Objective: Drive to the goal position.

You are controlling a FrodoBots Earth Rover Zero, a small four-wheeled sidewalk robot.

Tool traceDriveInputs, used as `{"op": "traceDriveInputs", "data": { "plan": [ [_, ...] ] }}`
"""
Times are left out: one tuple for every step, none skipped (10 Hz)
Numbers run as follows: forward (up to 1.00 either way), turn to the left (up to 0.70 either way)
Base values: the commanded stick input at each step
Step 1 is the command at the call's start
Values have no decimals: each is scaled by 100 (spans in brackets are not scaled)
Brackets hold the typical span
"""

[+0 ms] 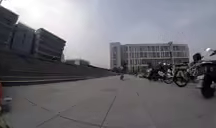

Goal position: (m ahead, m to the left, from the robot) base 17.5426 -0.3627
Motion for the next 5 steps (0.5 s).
{"op": "traceDriveInputs", "data": {
  "plan": [
    [85,0],
    [85,0],
    [85,0],
    [85,0],
    [85,0]
  ]
}}
